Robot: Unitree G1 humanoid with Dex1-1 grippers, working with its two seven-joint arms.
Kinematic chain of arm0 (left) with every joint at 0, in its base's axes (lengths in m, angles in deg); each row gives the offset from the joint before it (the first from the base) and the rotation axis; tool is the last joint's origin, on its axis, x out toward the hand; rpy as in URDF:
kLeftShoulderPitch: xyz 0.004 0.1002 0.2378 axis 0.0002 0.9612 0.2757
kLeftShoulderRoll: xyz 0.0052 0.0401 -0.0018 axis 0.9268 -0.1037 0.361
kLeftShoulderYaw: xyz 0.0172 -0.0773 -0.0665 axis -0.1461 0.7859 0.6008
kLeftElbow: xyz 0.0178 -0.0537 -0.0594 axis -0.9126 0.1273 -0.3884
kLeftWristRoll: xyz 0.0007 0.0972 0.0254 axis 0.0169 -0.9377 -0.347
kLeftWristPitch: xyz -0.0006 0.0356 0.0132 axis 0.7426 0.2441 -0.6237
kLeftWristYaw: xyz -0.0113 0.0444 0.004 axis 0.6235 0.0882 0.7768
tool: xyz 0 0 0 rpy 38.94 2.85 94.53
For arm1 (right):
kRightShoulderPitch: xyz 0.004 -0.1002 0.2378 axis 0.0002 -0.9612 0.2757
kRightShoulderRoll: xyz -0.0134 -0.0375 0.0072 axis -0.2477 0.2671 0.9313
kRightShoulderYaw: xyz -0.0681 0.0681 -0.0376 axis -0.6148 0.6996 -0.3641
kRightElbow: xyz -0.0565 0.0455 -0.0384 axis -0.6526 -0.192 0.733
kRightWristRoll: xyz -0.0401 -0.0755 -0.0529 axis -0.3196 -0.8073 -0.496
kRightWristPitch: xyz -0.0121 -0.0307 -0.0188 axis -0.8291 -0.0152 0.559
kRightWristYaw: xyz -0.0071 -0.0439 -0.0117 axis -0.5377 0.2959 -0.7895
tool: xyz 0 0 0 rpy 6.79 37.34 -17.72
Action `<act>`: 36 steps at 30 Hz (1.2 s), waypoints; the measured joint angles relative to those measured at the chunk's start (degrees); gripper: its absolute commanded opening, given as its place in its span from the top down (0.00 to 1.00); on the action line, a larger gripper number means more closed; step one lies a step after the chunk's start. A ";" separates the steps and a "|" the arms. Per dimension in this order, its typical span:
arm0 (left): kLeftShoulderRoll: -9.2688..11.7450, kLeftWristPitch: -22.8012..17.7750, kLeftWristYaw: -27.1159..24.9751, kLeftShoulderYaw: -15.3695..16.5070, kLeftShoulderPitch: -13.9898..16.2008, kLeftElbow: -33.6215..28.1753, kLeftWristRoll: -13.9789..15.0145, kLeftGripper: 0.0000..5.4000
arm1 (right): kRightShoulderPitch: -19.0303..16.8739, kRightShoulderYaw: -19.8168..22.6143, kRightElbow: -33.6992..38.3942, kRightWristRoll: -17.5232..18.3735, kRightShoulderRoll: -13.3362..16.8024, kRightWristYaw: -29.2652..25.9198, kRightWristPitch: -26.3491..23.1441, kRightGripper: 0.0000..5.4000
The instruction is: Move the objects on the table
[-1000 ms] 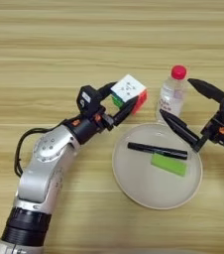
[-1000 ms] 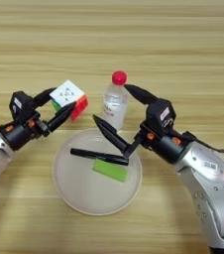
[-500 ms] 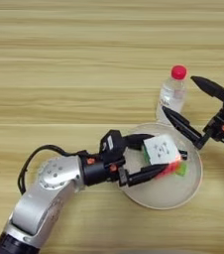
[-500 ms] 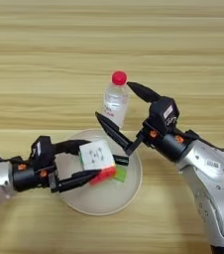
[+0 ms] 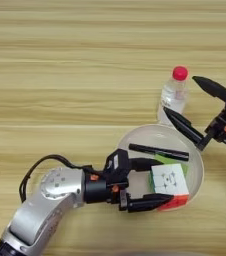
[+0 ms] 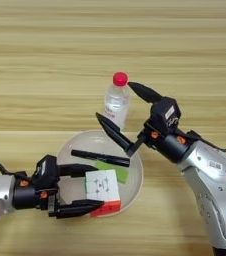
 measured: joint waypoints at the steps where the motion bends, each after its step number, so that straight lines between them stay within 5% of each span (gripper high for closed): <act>1: 0.00 0.02 0.01 0.00 -0.01 0.62 -0.10 0.39 | 0.00 0.00 0.13 0.00 0.00 0.01 -0.01 0.00; 24: -0.96 1.95 1.29 0.07 -0.70 4.81 -1.69 0.39 | -0.04 -0.16 0.30 0.01 0.00 0.01 -0.03 0.00; 36: -1.42 2.38 2.29 0.06 -1.13 4.84 -2.44 0.14 | -0.04 -0.15 0.29 0.01 0.00 -0.02 -0.03 0.00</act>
